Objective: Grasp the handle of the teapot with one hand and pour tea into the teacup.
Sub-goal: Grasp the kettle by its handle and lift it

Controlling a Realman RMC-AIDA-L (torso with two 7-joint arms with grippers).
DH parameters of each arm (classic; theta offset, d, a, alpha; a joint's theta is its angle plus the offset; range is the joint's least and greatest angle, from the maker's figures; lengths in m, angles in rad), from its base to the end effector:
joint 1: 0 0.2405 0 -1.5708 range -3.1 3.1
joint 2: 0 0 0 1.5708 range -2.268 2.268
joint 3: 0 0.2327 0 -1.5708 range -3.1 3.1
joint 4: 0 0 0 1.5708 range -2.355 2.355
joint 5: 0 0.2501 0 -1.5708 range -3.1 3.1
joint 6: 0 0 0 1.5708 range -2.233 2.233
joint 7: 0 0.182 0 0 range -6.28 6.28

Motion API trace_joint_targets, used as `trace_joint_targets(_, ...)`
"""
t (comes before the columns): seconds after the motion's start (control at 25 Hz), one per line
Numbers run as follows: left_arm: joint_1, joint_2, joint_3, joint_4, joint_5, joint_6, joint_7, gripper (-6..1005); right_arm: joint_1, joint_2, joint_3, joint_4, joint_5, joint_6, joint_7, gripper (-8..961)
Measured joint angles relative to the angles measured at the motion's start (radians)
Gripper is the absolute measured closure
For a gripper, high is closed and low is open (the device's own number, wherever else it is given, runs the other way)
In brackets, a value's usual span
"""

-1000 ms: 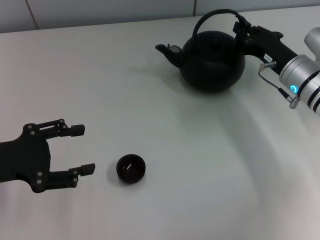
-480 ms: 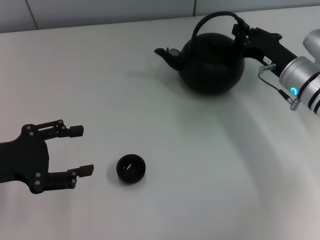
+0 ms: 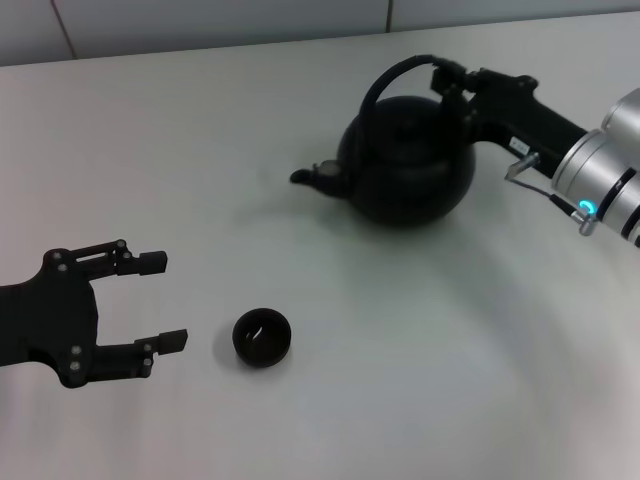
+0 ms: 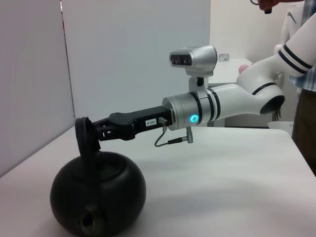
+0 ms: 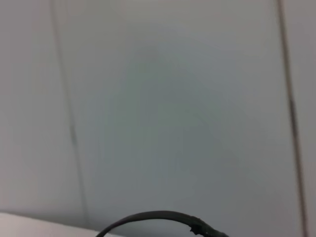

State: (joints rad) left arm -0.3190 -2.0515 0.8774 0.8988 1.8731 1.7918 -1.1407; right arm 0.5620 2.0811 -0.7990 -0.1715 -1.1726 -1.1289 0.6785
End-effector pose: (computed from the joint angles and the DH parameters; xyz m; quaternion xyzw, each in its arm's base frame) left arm -0.2549 0.3049 0.0122 -0.9681 -0.0337 -0.2298 0.0936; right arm 0.2900 0.4082 -0.0482 -0.8190 0.2254 0.3168 0.4220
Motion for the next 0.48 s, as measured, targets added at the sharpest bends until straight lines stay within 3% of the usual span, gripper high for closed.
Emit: trace_joint_targets(0.48,0.001,-0.007,-0.003,0.000,0.000,-0.003,-0.001,218,-0.064,0.001,-0.183,-0.152,0.000,-0.097,-0.007,816)
